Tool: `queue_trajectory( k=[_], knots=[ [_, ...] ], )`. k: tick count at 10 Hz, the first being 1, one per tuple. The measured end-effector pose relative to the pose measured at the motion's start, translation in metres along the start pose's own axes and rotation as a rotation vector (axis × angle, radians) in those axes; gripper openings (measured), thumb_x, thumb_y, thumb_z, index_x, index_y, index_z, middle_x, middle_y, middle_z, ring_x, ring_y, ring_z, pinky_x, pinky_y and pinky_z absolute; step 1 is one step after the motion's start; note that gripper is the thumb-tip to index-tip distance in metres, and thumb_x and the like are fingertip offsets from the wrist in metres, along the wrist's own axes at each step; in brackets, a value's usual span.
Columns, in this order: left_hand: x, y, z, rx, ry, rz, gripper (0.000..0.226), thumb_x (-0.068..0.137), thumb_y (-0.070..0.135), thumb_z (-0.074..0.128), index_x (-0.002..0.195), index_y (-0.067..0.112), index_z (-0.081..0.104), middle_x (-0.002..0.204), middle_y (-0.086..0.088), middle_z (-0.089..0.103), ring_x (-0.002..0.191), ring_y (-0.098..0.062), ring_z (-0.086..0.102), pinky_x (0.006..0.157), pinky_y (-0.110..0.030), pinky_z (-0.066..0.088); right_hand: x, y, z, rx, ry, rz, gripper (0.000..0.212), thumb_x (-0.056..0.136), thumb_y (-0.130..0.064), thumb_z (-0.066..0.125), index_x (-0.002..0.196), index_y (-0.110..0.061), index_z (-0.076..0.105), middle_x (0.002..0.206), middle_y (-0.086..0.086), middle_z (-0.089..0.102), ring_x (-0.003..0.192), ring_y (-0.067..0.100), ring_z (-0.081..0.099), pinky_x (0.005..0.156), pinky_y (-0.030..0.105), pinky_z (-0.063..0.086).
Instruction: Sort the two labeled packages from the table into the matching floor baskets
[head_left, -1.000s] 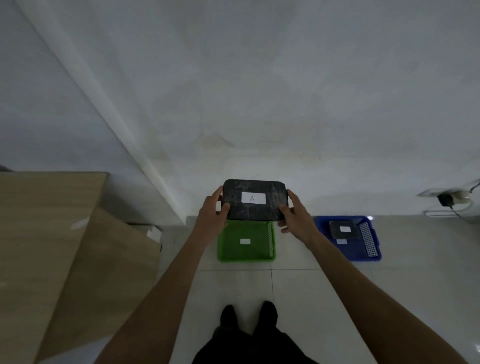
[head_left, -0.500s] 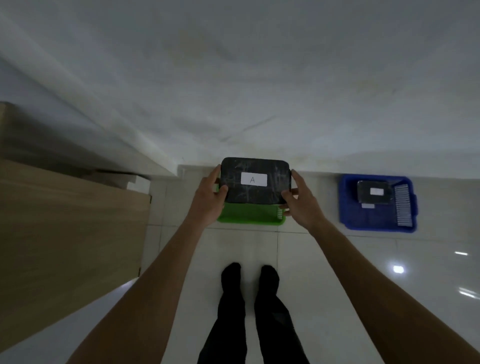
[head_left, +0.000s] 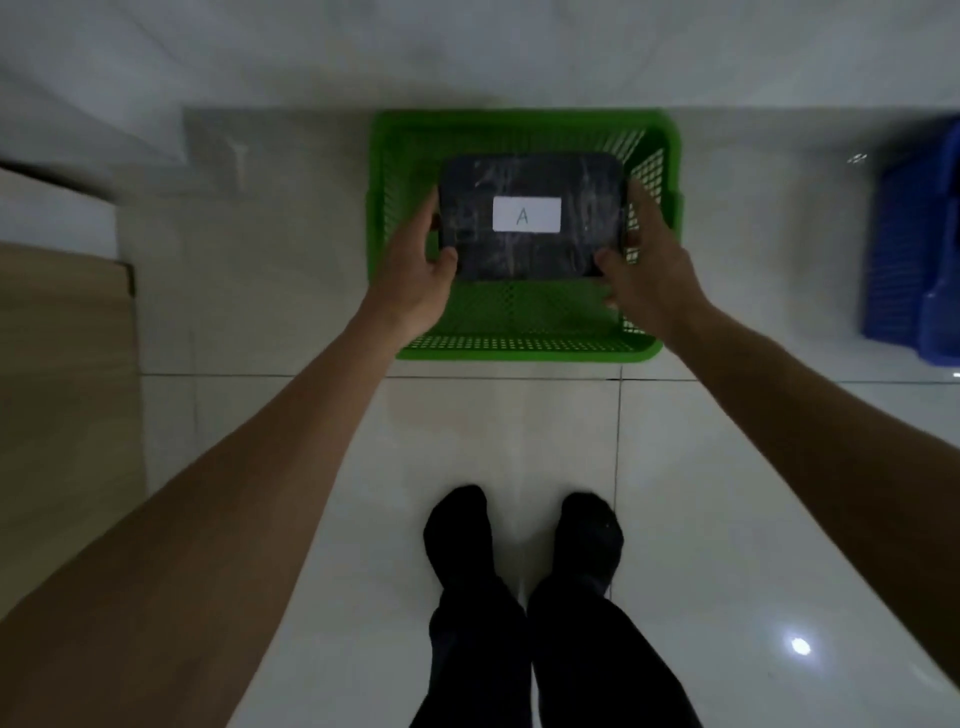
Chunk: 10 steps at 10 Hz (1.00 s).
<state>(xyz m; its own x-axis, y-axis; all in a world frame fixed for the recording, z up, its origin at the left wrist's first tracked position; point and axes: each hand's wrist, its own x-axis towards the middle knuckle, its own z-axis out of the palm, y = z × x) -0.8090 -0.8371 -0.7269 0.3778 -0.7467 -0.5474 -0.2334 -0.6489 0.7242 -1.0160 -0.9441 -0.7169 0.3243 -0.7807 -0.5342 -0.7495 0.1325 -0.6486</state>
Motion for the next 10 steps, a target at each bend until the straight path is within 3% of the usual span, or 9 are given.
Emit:
queue_trajectory(
  k=[1,2,3,4,5,6,7,8,10],
  knots=[
    [0.033,-0.030,0.011,0.035,-0.016,-0.064,0.065,0.098,0.018,0.046,0.150,0.037,0.012,0.158,-0.001,0.026,0.125,-0.025,0.053,0.090,-0.042,0.057,0.033,0.023,0.024,-0.038,-0.002,-0.018,0.074,0.094,-0.016,0.054,0.154,-0.030,0.012,0.137,0.010,0.054,0.101,0.022,0.062,0.091,0.043,0.054],
    [0.062,-0.045,0.018,0.019,-0.002,-0.084,0.065,0.098,0.016,0.046,0.150,0.038,0.014,0.157,-0.003,0.027,0.117,-0.024,0.057,0.060,-0.018,0.054,0.063,0.033,0.038,-0.046,-0.022,-0.036,0.072,0.093,-0.014,0.055,0.153,-0.028,0.017,0.134,0.013,0.058,0.099,0.021,0.062,0.092,0.038,0.052],
    [0.086,-0.049,0.025,0.004,0.029,-0.066,0.063,0.098,0.013,0.045,0.149,0.036,0.018,0.157,-0.001,0.029,0.122,-0.023,0.054,0.064,-0.018,0.055,0.088,0.037,0.043,-0.053,0.003,-0.046,0.069,0.092,-0.013,0.056,0.152,-0.023,0.022,0.136,0.014,0.057,0.109,0.027,0.062,0.099,0.040,0.051],
    [0.100,-0.051,0.028,0.009,0.066,-0.058,0.061,0.097,0.007,0.045,0.149,0.031,0.023,0.157,-0.002,0.029,0.133,-0.024,0.045,0.103,-0.042,0.049,0.097,0.037,0.047,-0.046,0.026,-0.081,0.070,0.093,-0.013,0.057,0.152,-0.019,0.021,0.142,0.010,0.052,0.118,0.026,0.060,0.100,0.041,0.051],
    [0.098,-0.050,0.029,0.007,0.058,-0.068,0.062,0.097,0.007,0.044,0.149,0.032,0.022,0.158,-0.002,0.026,0.139,-0.023,0.038,0.112,-0.046,0.040,0.096,0.038,0.046,0.002,0.014,-0.080,0.072,0.093,-0.012,0.058,0.153,-0.019,0.019,0.146,0.008,0.048,0.124,0.022,0.055,0.102,0.040,0.050],
    [0.088,-0.045,0.023,0.038,0.010,-0.115,0.064,0.097,0.015,0.045,0.151,0.032,0.015,0.160,-0.001,0.022,0.143,-0.024,0.031,0.114,-0.047,0.037,0.091,0.036,0.040,-0.021,-0.011,-0.072,0.071,0.093,-0.015,0.056,0.153,-0.022,0.017,0.146,0.007,0.047,0.122,0.020,0.055,0.099,0.027,0.046],
    [0.068,-0.031,0.011,0.100,-0.055,-0.149,0.059,0.097,0.026,0.046,0.150,0.027,0.020,0.157,-0.004,0.030,0.135,-0.026,0.042,0.110,-0.047,0.041,0.077,0.024,0.024,-0.054,-0.035,-0.045,0.069,0.094,-0.019,0.055,0.153,-0.024,0.018,0.142,0.008,0.052,0.115,0.021,0.058,0.089,0.024,0.046],
    [0.035,-0.007,-0.006,0.204,-0.225,-0.136,0.048,0.098,0.026,0.046,0.144,0.023,0.034,0.145,-0.005,0.046,0.120,-0.024,0.053,0.102,-0.043,0.048,0.051,0.007,0.003,-0.128,-0.102,-0.021,0.067,0.095,-0.018,0.051,0.152,-0.024,0.018,0.138,0.017,0.053,0.117,0.034,0.057,0.099,0.039,0.047],
    [-0.029,0.071,-0.062,0.489,-0.352,-0.009,0.044,0.098,0.030,0.043,0.141,0.022,0.040,0.140,-0.003,0.053,0.120,-0.022,0.055,0.097,-0.033,0.044,-0.015,-0.056,-0.059,-0.304,-0.172,-0.043,0.061,0.097,-0.024,0.050,0.152,-0.022,0.023,0.145,0.017,0.047,0.130,0.035,0.047,0.107,0.036,0.036]
  ],
)
